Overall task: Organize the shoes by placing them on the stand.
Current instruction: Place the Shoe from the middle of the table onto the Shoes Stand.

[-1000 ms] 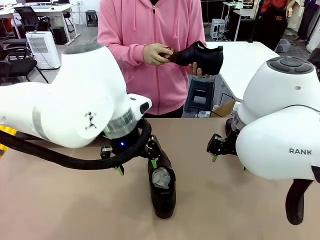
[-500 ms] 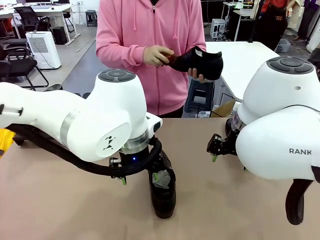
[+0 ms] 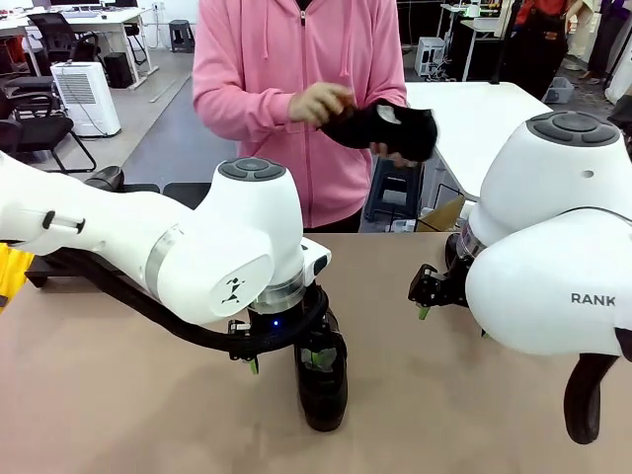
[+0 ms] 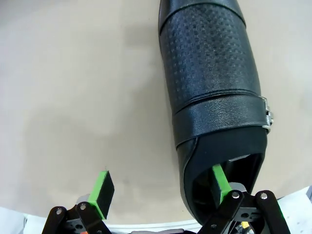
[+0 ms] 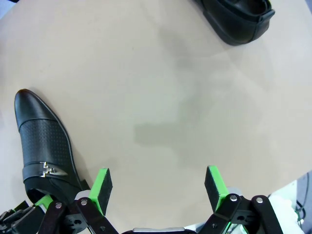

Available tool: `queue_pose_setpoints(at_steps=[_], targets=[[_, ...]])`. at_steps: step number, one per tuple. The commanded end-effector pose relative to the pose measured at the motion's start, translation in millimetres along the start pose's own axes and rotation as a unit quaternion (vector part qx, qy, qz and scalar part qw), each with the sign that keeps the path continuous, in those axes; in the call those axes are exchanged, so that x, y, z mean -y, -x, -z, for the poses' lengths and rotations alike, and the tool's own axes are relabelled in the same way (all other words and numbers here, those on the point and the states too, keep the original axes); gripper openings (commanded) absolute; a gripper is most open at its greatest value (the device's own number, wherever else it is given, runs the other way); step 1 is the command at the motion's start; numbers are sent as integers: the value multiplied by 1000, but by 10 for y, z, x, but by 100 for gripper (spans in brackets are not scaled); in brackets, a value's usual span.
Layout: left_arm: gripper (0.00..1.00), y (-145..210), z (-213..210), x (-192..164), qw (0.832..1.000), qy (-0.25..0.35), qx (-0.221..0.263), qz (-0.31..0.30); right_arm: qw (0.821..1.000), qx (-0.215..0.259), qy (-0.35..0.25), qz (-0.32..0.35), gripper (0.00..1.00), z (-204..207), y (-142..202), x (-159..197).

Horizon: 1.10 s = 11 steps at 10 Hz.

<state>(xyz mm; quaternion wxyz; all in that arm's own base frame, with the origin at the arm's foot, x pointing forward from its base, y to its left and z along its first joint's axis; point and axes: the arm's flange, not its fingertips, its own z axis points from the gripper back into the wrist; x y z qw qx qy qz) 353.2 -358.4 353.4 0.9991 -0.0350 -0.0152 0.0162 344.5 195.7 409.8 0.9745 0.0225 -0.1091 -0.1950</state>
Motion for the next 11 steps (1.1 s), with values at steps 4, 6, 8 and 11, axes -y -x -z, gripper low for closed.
queue_pose_setpoints(at_steps=[4, 6, 8, 11], targets=[[37, -60, 88, 104, 999, 1, 13, 45, 1000, 1, -3, -7, 100, -6, 0, -10], [1, -59, 77, 110, 999, -4, 15, 46, 1000, 1, -3, -7, 100, -6, 0, -10], [0, -74, 80, 116, 999, 4, 0, 52, 1000, 1, -3, -7, 100, -6, 0, -10], [0, -100, 150, 109, 998, 6, -19, 53, 1000, 1, -3, -7, 100, -6, 0, -10]])
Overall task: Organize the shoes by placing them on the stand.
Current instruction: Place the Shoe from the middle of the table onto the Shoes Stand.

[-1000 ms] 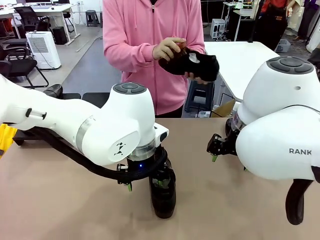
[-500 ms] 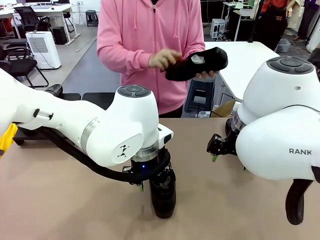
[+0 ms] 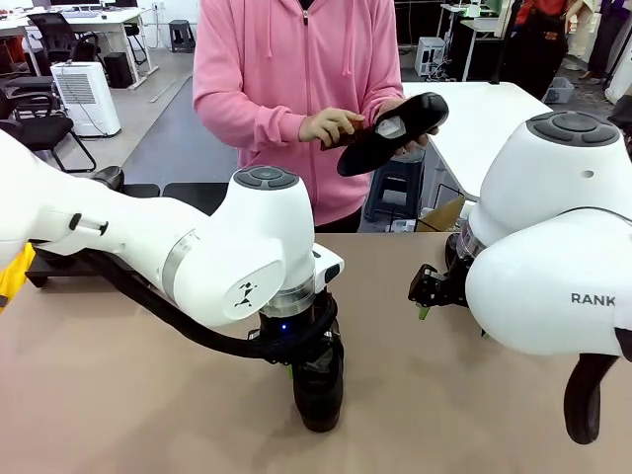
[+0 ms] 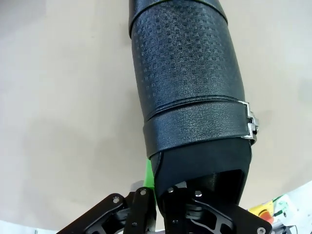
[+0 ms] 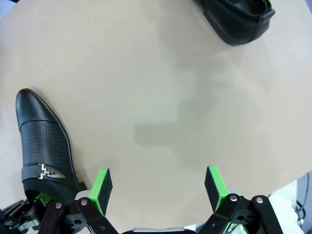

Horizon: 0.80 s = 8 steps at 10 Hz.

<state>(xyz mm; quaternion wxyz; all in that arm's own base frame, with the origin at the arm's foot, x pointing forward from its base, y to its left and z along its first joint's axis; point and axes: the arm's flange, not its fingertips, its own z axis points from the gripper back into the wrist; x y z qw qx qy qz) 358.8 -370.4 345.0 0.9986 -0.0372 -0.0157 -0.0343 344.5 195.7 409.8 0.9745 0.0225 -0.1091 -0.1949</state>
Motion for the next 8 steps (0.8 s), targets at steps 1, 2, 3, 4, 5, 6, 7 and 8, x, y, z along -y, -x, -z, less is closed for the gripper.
queue_pose_setpoints(at_steps=[1, 2, 3, 4, 5, 6, 7, 8], targets=[[0, -25, 10, -15, 1000, 13, -18, 2, 1000, 1, -3, -7, 100, -6, 0, -10], [0, 44, -183, -51, 999, 32, -4, 30, 1000, 1, -3, -7, 100, -6, 0, -10], [0, 145, -491, -156, 997, 49, 13, 65, 1000, 1, -3, -7, 100, -6, 0, -10], [0, 247, -781, -310, 994, 46, 33, 94, 1000, 1, -3, -7, 100, -6, 0, -10], [0, 287, -1039, -552, 993, 32, 72, 90, 1000, 1, -3, -7, 100, -6, 0, -10], [0, 209, -1200, -838, 993, 14, 108, 56, 1000, 1, -3, -7, 100, -6, 0, -10], [0, 119, -1339, -1106, 991, 4, 131, 37, 1000, 1, -3, -7, 100, -6, 0, -10], [0, 15, -1445, -1356, 989, -14, 145, 36, 1000, 1, -3, -7, 100, -6, 0, -10]])
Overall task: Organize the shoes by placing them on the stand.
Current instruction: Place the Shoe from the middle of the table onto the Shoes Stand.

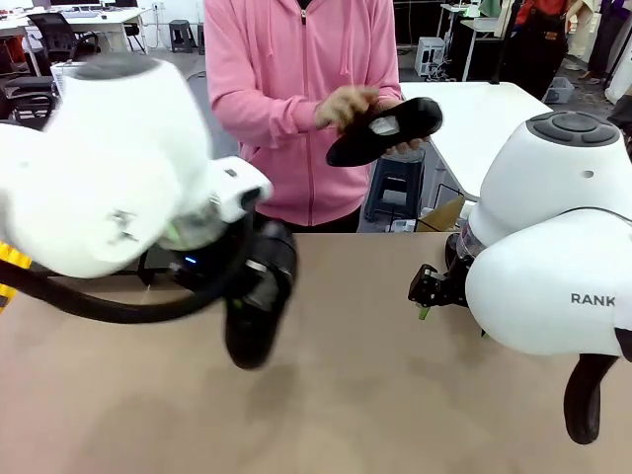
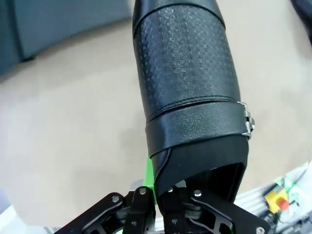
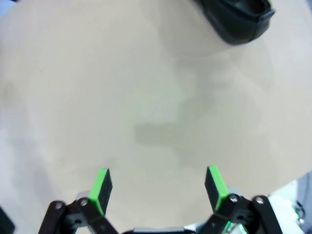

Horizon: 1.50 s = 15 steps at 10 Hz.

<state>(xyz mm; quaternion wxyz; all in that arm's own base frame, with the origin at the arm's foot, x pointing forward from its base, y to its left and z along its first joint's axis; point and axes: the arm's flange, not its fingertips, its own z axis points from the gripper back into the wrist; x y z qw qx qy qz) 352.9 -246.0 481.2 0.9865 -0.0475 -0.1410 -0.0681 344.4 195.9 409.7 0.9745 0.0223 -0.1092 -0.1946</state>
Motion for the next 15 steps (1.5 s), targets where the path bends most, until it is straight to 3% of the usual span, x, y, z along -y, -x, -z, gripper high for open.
queue_pose_setpoints(at_steps=[1, 3, 5, 6, 10, 13, 15], targets=[[0, -202, -34, -517, 999, -35, 38, 5, 1000, 1, -3, -7, 100, -6, -2, -9], [0, -382, -95, -957, 996, -59, 65, 1, 1000, 1, -3, -7, 100, -6, -2, -9], [0, -480, -202, -1267, 995, -45, 76, -46, 1000, 1, -3, -7, 100, -6, -2, -9], [0, -400, -132, -1137, 996, -61, 57, -14, 1000, 1, -3, -7, 100, -6, -2, -9], [0, -403, -91, -1167, 997, -60, 53, -16, 1000, 1, -3, -7, 100, -6, -2, -9], [0, -525, -245, -1533, 993, -37, 112, -17, 1000, 1, -3, -7, 100, -6, -2, -9], [0, -641, -264, -1817, 995, -30, 97, 9, 1000, 1, -3, -7, 100, -6, -2, -9]])
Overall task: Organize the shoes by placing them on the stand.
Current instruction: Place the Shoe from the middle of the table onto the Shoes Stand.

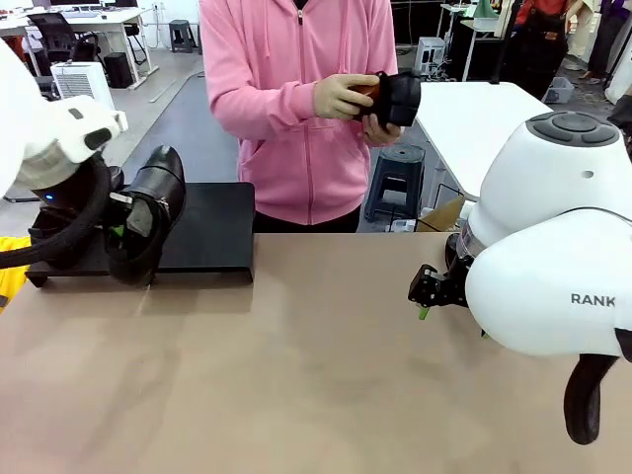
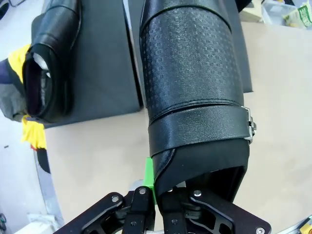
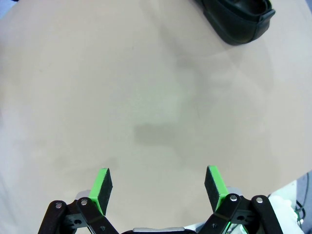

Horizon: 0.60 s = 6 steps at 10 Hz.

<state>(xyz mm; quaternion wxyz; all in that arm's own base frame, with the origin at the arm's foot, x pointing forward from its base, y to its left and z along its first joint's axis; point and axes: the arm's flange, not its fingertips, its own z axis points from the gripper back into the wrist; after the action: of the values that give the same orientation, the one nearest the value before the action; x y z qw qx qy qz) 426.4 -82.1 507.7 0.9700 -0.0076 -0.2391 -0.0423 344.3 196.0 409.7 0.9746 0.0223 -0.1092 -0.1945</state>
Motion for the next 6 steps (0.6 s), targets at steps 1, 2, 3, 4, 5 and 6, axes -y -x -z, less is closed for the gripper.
queue_pose_setpoints(at_steps=[1, 2, 3, 4, 5, 6], targets=[[0, -115, 26, -224, 1000, 14, 4, 18, 1000, 1, -3, -7, 100, -6, -3, -9], [0, -180, 92, -317, 1000, 11, 7, 23, 1000, 1, -3, -7, 100, -6, -3, -9], [0, -275, 195, -397, 1000, -10, 11, 23, 1000, 1, -3, -7, 100, -6, -3, -9], [0, -375, 289, -475, 1000, -5, 13, 5, 1000, 1, -3, -7, 100, -6, -3, -9], [0, -446, 341, -524, 1000, -5, 25, -9, 1000, 1, -3, -7, 100, -6, -3, -9], [0, -508, 416, -576, 999, -16, 35, -21, 1000, 1, -3, -7, 100, -6, -3, -9]])
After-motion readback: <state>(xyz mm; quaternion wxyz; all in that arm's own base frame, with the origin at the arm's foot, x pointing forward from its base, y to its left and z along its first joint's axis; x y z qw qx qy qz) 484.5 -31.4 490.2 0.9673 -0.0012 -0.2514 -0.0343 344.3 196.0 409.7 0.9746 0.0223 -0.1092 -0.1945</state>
